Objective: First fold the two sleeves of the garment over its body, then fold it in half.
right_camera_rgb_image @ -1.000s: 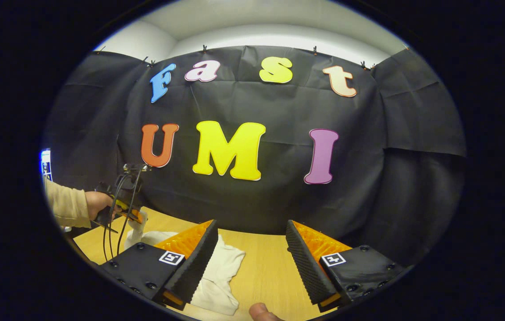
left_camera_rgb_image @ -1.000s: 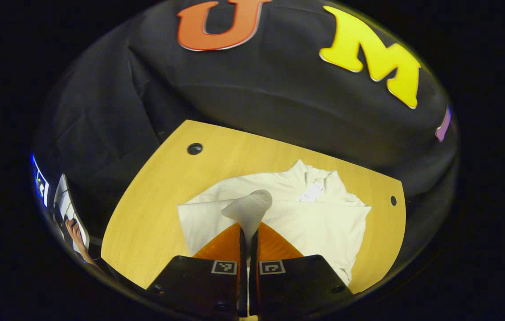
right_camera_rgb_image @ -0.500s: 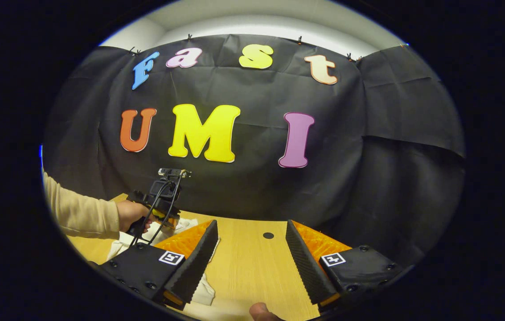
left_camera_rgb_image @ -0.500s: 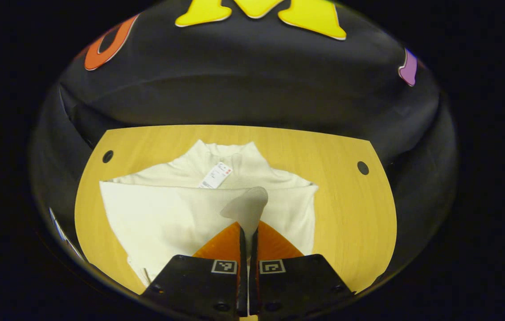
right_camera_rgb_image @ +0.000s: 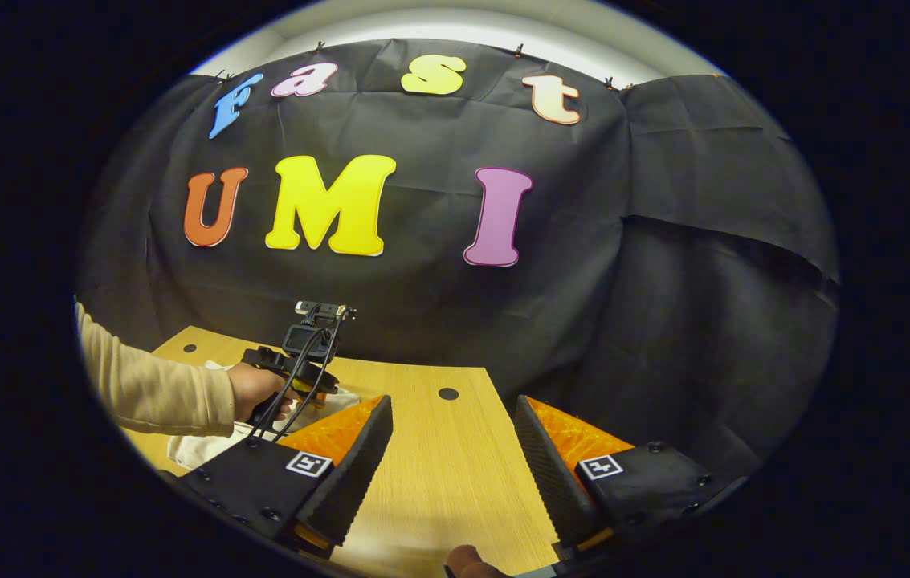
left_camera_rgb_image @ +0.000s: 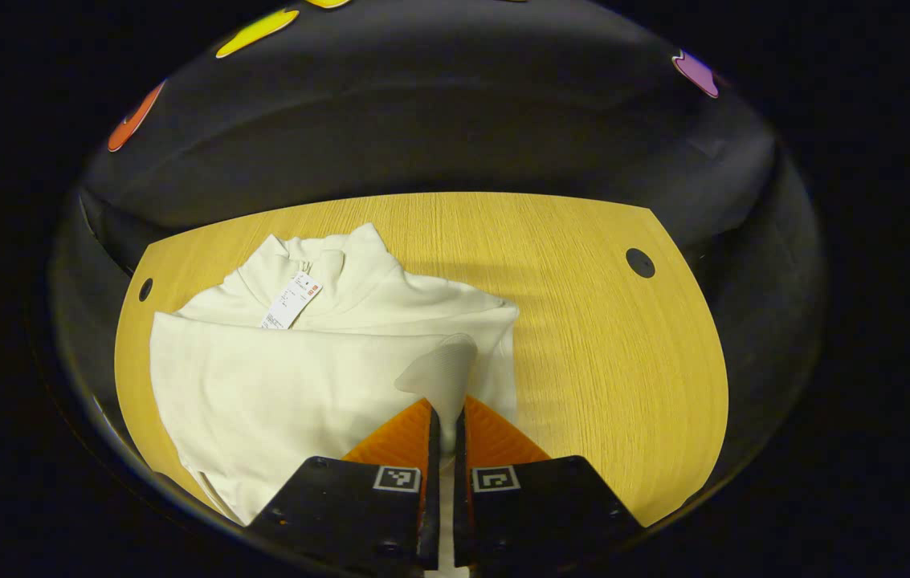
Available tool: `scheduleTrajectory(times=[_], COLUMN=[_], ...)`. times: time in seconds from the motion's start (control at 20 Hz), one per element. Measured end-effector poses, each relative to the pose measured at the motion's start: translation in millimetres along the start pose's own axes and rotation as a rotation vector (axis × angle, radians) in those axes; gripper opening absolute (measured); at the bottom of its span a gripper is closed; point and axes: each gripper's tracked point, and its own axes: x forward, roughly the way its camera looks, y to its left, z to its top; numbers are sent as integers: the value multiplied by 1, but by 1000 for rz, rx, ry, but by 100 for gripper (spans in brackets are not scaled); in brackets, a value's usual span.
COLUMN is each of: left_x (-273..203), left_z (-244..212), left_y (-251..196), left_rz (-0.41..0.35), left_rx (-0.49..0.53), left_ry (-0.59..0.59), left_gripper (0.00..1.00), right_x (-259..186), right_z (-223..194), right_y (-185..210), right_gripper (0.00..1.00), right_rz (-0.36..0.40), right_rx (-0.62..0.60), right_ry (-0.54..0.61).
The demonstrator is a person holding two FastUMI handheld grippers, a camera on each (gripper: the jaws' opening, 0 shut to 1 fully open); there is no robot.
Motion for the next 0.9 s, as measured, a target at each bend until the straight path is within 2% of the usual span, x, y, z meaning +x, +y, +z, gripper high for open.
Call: scheduleTrajectory(times=[0.1,0.15,0.2,0.25,0.3,0.35,0.45,0.5,0.55,0.7,0.9], left_x=[-16,43,-1,-23,-36,-52,-80,-97,-116,-178,-264], left_z=[-10,16,-2,-1,2,8,18,23,30,48,50], left_y=[-2,-36,-10,-6,-6,-3,8,16,24,50,103], left_rz=[-36,-48,-66,-83,-87,-88,-78,-79,-69,-44,35], left_rx=[6,11,10,2,0,9,24,31,23,0,-31], left_ry=[17,13,-5,-27,-51,-85,-168,-215,-268,-436,-610], left_gripper=[24,33,34,43,60,61,89,97,100,100,100], right_x=[4,6,9,12,15,18,23,26,28,31,36], right_z=[0,-2,-2,-2,-1,1,7,9,11,23,33], right_y=[-4,-5,-6,-7,-8,-9,-5,0,5,29,71], right_gripper=[96,95,95,95,95,95,95,95,95,95,95], right_rz=[-9,-14,-21,-26,-33,-42,-40,-34,-29,8,71], right_rx=[16,24,31,40,50,61,83,89,89,77,49], right_ry=[6,15,24,31,33,30,26,22,16,-12,-46])
